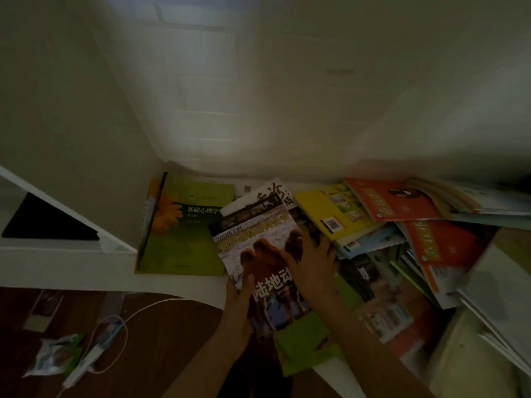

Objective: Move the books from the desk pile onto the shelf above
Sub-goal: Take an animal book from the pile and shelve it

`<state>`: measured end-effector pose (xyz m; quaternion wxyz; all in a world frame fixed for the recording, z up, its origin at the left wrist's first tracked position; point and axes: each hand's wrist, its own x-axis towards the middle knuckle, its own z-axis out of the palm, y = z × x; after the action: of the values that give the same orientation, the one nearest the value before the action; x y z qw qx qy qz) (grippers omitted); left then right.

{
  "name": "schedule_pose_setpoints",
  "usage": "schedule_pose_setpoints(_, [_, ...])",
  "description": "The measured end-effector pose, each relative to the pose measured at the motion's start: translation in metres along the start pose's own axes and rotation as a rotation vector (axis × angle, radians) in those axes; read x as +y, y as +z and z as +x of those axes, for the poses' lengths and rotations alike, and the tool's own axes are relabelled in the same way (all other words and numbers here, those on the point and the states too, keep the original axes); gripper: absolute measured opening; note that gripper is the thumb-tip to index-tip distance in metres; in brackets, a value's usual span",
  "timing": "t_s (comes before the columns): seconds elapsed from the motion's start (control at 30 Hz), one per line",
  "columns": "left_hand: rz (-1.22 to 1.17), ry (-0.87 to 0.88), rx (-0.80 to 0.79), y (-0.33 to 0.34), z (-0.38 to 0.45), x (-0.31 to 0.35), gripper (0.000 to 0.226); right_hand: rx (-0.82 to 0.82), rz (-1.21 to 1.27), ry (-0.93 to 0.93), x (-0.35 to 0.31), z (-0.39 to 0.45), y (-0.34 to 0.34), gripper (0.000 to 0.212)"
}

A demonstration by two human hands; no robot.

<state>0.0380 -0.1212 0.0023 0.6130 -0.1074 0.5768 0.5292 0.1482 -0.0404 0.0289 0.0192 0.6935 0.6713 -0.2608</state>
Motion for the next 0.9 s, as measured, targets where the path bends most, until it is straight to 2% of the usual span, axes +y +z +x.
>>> schedule_pose_setpoints(0.07, [0.015,-0.062,-0.024,-0.003,-0.004,-0.009,0.106,-0.026,0.022,0.056,0.01,-0.014,0.003,0.074])
schedule_pose_setpoints(0.17, [0.054,-0.036,-0.037,-0.011,-0.011,-0.017,0.074,-0.031,0.062,0.105,0.021,-0.031,0.005,0.077])
schedule_pose_setpoints(0.27, [0.166,-0.04,-0.081,-0.017,-0.018,-0.025,0.07,0.0,0.063,0.18,0.03,-0.048,0.002,0.083])
schedule_pose_setpoints(0.33, [0.281,-0.056,-0.083,-0.018,-0.025,-0.028,0.054,-0.039,0.015,0.239,0.04,-0.055,0.005,0.089])
schedule_pose_setpoints(0.4, [0.358,-0.036,-0.034,-0.024,-0.022,-0.032,0.052,-0.124,0.196,0.285,0.05,-0.059,0.006,0.082])
schedule_pose_setpoints(0.5, [0.324,-0.013,-0.055,-0.029,-0.029,-0.023,0.075,-0.264,0.682,0.345,0.059,-0.058,0.001,0.048])
schedule_pose_setpoints(0.57, [0.333,0.031,-0.09,-0.032,-0.034,-0.017,0.069,-0.36,0.887,0.405,0.063,-0.059,-0.004,0.041])
schedule_pose_setpoints(0.63, [0.396,0.128,-0.141,-0.03,-0.039,-0.011,0.062,-0.334,0.973,0.292,0.063,-0.062,-0.01,0.034])
schedule_pose_setpoints(0.67, [0.414,0.172,-0.167,-0.026,-0.04,-0.006,0.06,-0.307,1.011,0.213,0.063,-0.061,-0.015,0.039])
schedule_pose_setpoints(0.73, [0.41,0.245,-0.227,-0.014,-0.044,0.011,0.057,-0.263,1.065,0.09,0.063,-0.06,-0.028,0.073])
schedule_pose_setpoints(0.77, [0.423,0.295,-0.267,-0.006,-0.045,0.022,0.068,-0.235,1.079,0.039,0.063,-0.057,-0.038,0.085])
schedule_pose_setpoints(0.8, [0.461,0.347,-0.314,0.002,-0.046,0.034,0.084,-0.203,1.083,-0.011,0.062,-0.054,-0.047,0.088])
schedule_pose_setpoints(0.83, [0.524,0.407,-0.376,0.011,-0.049,0.045,0.092,-0.167,1.095,-0.053,0.061,-0.05,-0.057,0.08])
schedule_pose_setpoints(0.9, [0.614,0.522,-0.488,0.03,-0.054,0.061,0.074,-0.078,1.134,-0.133,0.061,-0.046,-0.073,0.045])
